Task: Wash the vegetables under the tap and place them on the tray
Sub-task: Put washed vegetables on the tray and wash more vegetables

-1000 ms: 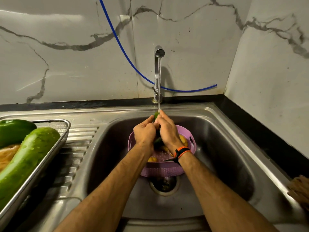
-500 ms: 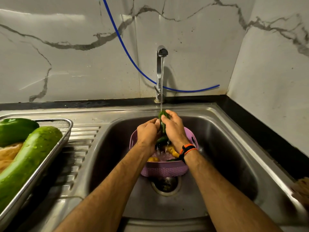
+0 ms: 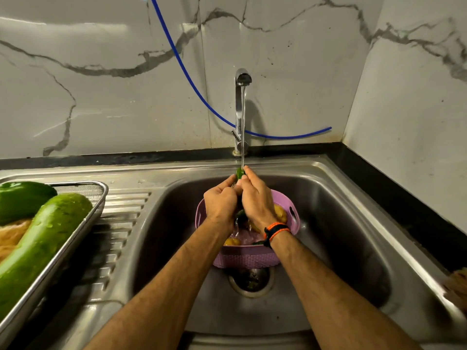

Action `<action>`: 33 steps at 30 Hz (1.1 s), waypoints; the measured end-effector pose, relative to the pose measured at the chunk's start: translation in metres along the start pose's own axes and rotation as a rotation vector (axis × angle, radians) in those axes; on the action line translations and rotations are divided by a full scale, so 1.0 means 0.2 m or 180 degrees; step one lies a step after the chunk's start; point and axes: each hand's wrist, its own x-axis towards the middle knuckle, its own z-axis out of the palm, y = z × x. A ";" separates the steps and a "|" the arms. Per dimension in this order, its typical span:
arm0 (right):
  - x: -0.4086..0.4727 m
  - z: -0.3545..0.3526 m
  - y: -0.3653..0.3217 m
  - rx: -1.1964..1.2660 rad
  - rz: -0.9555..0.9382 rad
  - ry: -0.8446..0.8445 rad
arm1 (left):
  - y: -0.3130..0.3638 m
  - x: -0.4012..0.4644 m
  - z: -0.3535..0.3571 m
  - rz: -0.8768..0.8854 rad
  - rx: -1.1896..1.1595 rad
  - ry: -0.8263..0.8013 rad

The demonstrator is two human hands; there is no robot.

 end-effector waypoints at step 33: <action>-0.01 0.02 -0.01 0.0152 -0.0124 -0.0096 | 0.00 0.01 0.04 -0.0024 0.0029 0.0520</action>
